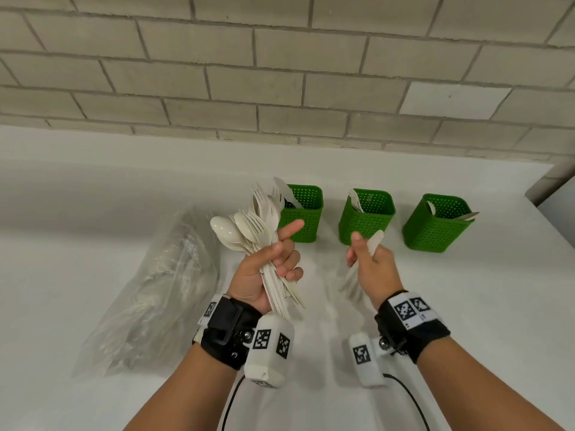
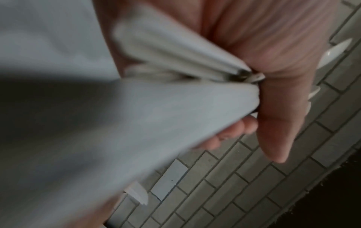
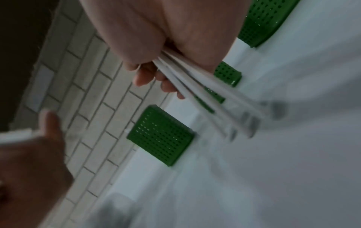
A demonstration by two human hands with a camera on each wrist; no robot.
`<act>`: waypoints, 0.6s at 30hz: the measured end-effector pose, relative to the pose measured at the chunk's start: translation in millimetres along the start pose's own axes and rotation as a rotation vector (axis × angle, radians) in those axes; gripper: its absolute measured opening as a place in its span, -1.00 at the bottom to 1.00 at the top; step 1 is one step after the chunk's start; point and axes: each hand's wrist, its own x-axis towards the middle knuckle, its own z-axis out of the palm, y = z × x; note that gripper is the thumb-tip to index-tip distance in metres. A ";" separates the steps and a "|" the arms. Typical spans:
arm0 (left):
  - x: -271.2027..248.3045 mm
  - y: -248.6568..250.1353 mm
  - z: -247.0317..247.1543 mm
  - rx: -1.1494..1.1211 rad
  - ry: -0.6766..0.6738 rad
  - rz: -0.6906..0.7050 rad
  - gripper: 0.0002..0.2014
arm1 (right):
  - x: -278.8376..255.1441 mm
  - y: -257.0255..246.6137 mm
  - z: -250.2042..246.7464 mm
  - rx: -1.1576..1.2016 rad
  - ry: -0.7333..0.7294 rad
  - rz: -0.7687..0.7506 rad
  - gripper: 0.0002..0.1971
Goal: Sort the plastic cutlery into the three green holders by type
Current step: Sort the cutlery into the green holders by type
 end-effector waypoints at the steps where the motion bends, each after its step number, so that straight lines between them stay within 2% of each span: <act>1: 0.2 1.0 0.5 0.005 0.010 0.010 -0.46 | -0.7 4.4 -0.1 -0.048 -0.035 0.008 -0.51; 4: 0.1 6.6 0.7 -0.006 0.029 0.019 -0.67 | 0.5 5.7 -1.6 -0.240 -0.122 0.024 -0.43; 8: -0.3 11.4 -3.7 -0.024 0.065 0.044 -0.66 | 9.2 -11.9 -6.5 -0.345 -0.169 0.004 -0.40; 10: -1.1 12.2 -5.1 -0.032 0.098 0.067 -0.65 | 18.4 -29.6 -9.2 -0.283 -0.142 -0.020 -0.45; 14: -1.0 16.2 -4.5 -0.025 0.116 0.082 -0.64 | 38.5 -77.8 -12.6 0.047 -0.158 -0.052 -0.66; 18: 1.7 19.0 -3.2 0.000 0.099 0.053 -0.65 | 62.6 -105.9 -10.4 0.157 -0.133 -0.151 -0.83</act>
